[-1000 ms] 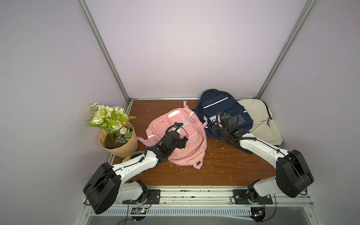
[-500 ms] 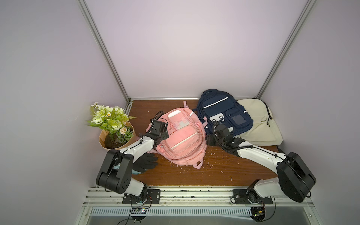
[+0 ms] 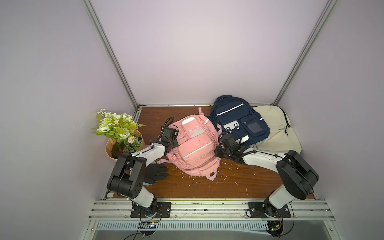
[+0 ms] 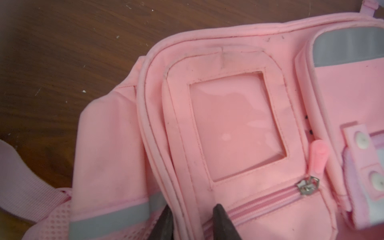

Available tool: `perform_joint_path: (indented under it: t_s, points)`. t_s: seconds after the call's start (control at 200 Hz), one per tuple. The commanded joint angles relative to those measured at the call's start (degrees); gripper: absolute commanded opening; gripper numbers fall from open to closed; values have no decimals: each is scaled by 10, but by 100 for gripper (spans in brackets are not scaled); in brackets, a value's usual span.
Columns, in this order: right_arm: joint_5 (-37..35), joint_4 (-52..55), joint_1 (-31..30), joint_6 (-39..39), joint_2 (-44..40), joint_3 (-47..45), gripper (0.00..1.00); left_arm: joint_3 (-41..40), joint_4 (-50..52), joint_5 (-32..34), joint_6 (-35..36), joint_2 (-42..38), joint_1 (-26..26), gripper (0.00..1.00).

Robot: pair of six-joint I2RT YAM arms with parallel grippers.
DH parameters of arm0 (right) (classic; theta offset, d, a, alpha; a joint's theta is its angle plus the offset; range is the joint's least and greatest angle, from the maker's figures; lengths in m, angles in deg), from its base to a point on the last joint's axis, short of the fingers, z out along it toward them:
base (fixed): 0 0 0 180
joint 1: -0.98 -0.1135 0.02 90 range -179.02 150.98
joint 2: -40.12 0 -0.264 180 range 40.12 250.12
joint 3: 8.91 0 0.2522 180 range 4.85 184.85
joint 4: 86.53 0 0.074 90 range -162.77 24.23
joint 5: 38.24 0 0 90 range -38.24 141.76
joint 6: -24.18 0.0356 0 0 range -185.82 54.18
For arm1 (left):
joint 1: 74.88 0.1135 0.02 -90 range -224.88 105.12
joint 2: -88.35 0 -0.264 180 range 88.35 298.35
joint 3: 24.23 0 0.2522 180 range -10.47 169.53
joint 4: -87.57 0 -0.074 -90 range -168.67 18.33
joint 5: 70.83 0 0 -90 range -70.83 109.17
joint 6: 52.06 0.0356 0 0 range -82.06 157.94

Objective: Zip up the backpack
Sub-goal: Adjust the backpack at the center of the board.

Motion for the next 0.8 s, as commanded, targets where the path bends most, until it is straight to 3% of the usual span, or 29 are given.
perform_joint_path:
  t_s: [0.0,0.035,0.125,0.415,0.641,0.716,0.796]
  points:
    - [17,25,-5,-28,4,59,6,-9,-3,-39,8,-36,-4,18]
    - [5,42,-7,-39,2,79,0,-11,-1,-35,10,-47,-6,12]
    - [-41,76,-7,-68,-10,122,0,-17,2,-23,11,-81,-16,0]
    - [-105,143,73,-149,1,270,0,-44,-24,5,-39,-199,-97,0]
    - [-113,165,127,-168,94,374,0,-43,-45,28,-75,-187,-187,0]
    - [-107,172,127,-162,119,384,10,-51,-60,19,-102,-159,-195,0]
    - [-91,150,123,-145,105,338,35,-61,-81,-1,-128,-126,-196,0]
